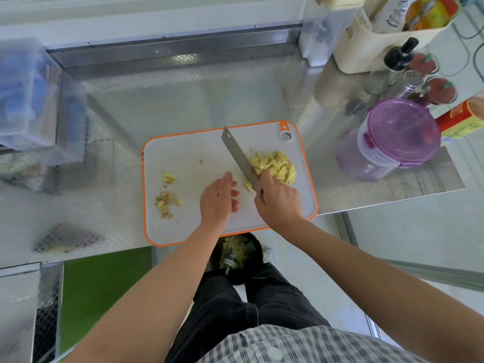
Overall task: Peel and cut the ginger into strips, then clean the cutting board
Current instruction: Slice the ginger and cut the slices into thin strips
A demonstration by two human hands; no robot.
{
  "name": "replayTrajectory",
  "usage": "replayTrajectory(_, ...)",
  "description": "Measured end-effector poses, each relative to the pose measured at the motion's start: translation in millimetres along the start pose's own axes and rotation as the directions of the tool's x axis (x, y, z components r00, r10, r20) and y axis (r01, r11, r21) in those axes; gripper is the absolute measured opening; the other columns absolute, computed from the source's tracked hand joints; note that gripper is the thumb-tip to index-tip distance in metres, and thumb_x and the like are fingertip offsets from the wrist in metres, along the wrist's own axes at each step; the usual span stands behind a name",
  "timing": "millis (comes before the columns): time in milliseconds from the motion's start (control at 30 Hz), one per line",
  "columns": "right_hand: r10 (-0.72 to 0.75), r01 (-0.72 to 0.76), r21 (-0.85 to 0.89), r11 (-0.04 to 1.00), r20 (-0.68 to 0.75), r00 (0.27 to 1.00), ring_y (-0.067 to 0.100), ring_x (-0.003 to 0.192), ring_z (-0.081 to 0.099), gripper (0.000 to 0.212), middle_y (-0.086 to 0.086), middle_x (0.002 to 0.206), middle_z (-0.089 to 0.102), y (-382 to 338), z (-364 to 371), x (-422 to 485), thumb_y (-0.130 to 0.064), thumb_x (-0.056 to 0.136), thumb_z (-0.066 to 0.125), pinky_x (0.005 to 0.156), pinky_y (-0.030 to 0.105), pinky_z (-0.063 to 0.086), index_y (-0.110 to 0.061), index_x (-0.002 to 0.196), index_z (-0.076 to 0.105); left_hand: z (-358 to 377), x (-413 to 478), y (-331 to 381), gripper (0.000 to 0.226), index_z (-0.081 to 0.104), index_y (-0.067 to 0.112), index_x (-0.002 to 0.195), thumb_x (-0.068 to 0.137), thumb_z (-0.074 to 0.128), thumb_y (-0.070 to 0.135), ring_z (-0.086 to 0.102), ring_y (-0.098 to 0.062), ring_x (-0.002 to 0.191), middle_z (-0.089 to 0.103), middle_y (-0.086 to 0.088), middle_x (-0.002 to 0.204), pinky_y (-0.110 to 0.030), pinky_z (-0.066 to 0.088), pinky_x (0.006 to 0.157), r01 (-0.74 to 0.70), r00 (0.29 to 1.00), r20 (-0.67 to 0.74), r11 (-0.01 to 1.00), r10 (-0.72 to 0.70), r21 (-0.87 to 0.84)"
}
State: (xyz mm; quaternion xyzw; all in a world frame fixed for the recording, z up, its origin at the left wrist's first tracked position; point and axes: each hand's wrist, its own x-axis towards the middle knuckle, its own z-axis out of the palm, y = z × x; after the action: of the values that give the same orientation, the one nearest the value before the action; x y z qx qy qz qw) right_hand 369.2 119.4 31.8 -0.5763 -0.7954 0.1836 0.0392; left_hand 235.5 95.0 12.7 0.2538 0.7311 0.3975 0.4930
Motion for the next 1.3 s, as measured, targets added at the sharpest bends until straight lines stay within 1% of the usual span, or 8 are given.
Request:
replayTrajectory(167, -0.112, 0.113, -0.012, 0.994, 0.064, 0.992, 0.027, 0.078, 0.057, 0.03, 0.009, 0.111, 0.044, -22.9, 1.9, -5.1, -0.005, 0.088, 0.052, 0.059, 0.03, 0.036, -0.008, 0.116, 0.045, 5.6, -2.5, 15.4, 0.038, 0.066, 0.003, 0.083, 0.098, 0.035, 0.018, 0.07, -0.031, 0.067, 0.071, -0.016, 0.083, -0.043, 0.059, 0.065, -0.027, 0.998, 0.061, 0.998, 0.031, -0.059)
replayTrajectory(300, -0.134, 0.131, 0.043, 0.99, 0.055, 0.99, 0.028, 0.081, 0.056, 0.027, 0.008, 0.112, 0.041, -21.8, 3.8, -3.5, -0.004, 0.091, 0.051, 0.063, 0.032, 0.04, -0.009, 0.116, 0.045, 6.5, -8.0, 22.1, 0.042, 0.063, 0.0, 0.082, 0.097, 0.032, 0.024, 0.067, -0.025, 0.065, 0.067, -0.014, 0.079, -0.032, 0.053, 0.054, 0.051, 0.997, 0.059, 0.985, -0.042, -0.167)
replayTrajectory(500, -0.258, 0.234, 0.252, 0.939, 0.064, 0.964, 0.026, 0.091, 0.055, 0.037, 0.009, 0.113, 0.044, -10.4, -2.2, 4.4, -0.031, 0.09, 0.059, 0.08, 0.038, 0.048, -0.01, 0.119, 0.055, 4.4, 0.3, 14.6, 0.047, 0.043, 0.008, 0.053, 0.096, 0.033, 0.024, 0.054, -0.019, 0.049, 0.053, -0.001, 0.045, -0.039, 0.046, 0.057, -0.034, 0.992, -0.122, 0.999, 0.035, 0.012)
replayTrajectory(600, -0.256, 0.217, 0.322, 0.922, 0.086, 0.963, 0.02, 0.126, 0.033, 0.053, 0.001, 0.144, 0.029, 4.9, -11.1, 8.7, -0.058, 0.093, 0.029, 0.107, 0.039, 0.024, -0.039, 0.142, 0.038, -0.3, 2.7, 18.0, 0.051, 0.051, 0.004, 0.055, 0.098, 0.03, 0.019, 0.054, -0.028, 0.048, 0.056, -0.011, 0.044, -0.039, 0.048, 0.063, -0.007, 0.989, -0.146, 0.999, 0.002, -0.033)
replayTrajectory(700, -0.329, 0.256, 0.291, 0.922, 0.237, 0.914, 0.013, 0.137, 0.007, 0.048, -0.011, 0.158, -0.004, 4.7, -9.8, 11.8, -0.056, 0.095, 0.015, 0.109, 0.043, 0.006, -0.057, 0.143, 0.017, -2.7, 3.3, 25.1, 0.051, 0.057, -0.004, 0.059, 0.097, 0.03, 0.018, 0.053, -0.027, 0.044, 0.06, -0.015, 0.047, -0.039, 0.05, 0.06, -0.02, 0.994, -0.11, 0.999, 0.016, -0.028)
replayTrajectory(900, -0.142, 0.07, 0.221, 0.973, 0.33, 0.933, 0.012, 0.143, -0.018, 0.06, -0.013, 0.157, -0.02, 17.5, 2.5, 27.4, -0.064, 0.089, 0.004, 0.114, 0.053, -0.007, -0.051, 0.146, 0.014, -3.4, 6.4, 24.8, 0.049, 0.05, 0.004, 0.057, 0.097, 0.029, 0.02, 0.051, -0.027, 0.045, 0.054, -0.014, 0.046, -0.035, 0.044, 0.056, -0.009, 0.994, -0.107, 0.998, 0.015, 0.058)
replayTrajectory(1233, -0.242, 0.166, 0.286, 0.944, 0.254, 0.937, 0.007, 0.143, -0.016, 0.051, -0.015, 0.158, -0.013, 17.5, -2.1, 23.7, -0.056, 0.096, 0.01, 0.113, 0.045, -0.01, -0.052, 0.144, 0.025, -0.5, 7.8, 25.5, 0.053, 0.049, 0.003, 0.053, 0.099, 0.029, 0.02, 0.049, -0.023, 0.043, 0.051, -0.01, 0.044, -0.031, 0.041, 0.052, -0.06, 0.995, -0.074, 0.986, 0.072, 0.157)
replayTrajectory(1300, -0.124, 0.057, 0.26, 0.964, 0.25, 0.96, 0.008, 0.144, -0.015, 0.053, -0.013, 0.159, -0.012, 21.0, -4.0, 25.9, -0.057, 0.096, 0.01, 0.115, 0.053, -0.006, -0.046, 0.145, 0.029, 0.0, 7.8, 25.6, 0.053, 0.043, 0.007, 0.048, 0.099, 0.03, 0.019, 0.047, -0.023, 0.043, 0.049, -0.01, 0.042, -0.032, 0.038, 0.051, -0.076, 0.992, -0.085, 0.983, 0.092, 0.168)
